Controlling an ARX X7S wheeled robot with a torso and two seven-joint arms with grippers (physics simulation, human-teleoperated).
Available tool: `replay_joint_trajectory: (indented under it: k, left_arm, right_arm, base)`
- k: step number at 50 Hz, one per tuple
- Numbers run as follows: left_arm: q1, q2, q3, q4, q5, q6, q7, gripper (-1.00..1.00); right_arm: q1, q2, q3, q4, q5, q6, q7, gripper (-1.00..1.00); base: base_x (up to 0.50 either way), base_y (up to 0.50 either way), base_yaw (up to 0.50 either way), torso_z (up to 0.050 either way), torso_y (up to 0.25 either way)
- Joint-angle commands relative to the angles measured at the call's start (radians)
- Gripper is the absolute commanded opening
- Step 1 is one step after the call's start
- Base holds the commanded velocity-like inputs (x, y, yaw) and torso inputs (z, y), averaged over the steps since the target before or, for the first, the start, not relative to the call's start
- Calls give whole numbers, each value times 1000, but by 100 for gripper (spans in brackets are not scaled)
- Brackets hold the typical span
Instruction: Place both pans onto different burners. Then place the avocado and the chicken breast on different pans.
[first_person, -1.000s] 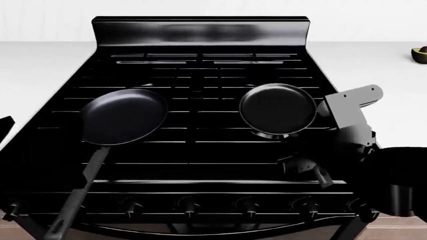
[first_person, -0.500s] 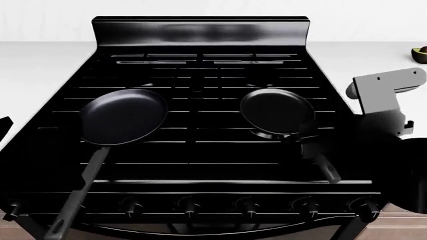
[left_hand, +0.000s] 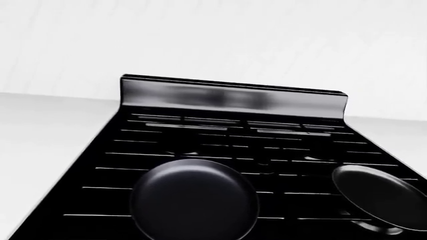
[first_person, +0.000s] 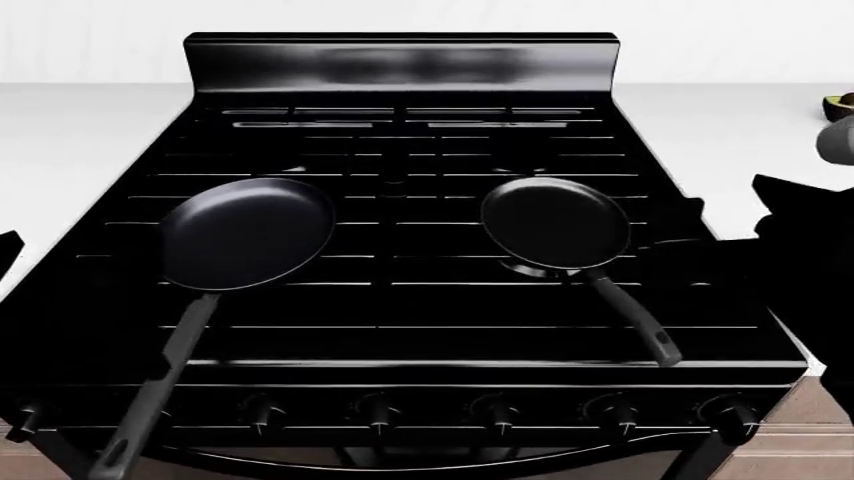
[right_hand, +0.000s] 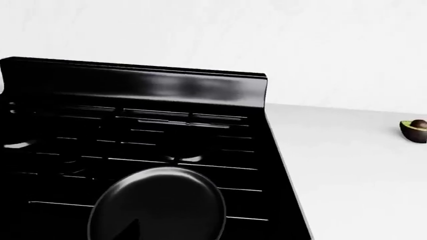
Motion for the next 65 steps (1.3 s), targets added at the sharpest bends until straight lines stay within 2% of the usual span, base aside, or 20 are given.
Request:
replay_joint_trajectory:
  k: [1,22,28,35,45,65]
  left_arm:
    - [57,28,-90,9,-7,-38,-5,100]
    - [79,61,-143,-4,2,-90,16,100]
    - [42,47,-89,-3,19,-68,16,100]
    - [-69,16,73,2,55,-17,-1,100]
    - [-174,11,196,4,66,-2,-27,100]
    - [-205,17,225,2,71,-15,-39,100]
  right_arm:
    - [-48,-15,70,-77,1,-3,-75,100]
    - [-47,-16,67,-93,-16,-24,-102,100]
    - [-79,-19,99,-120,-35,-32,-129,100]
    - [-176,-54,179,-175,-153,-39,-236,100]
    - [-220,-65,200,-200,-209,-50,-288,100]
    - [-233,-61,187,-207,-234,-61,-309,100]
  base:
    - [0,0,0,0,0]
    - [-149,-406,0,0,0]
    - [0,-500,0,0,0]
    - [0,-500,0,0,0]
    - [0,-500,0,1,0]
    - [0,-500,0,0,0]
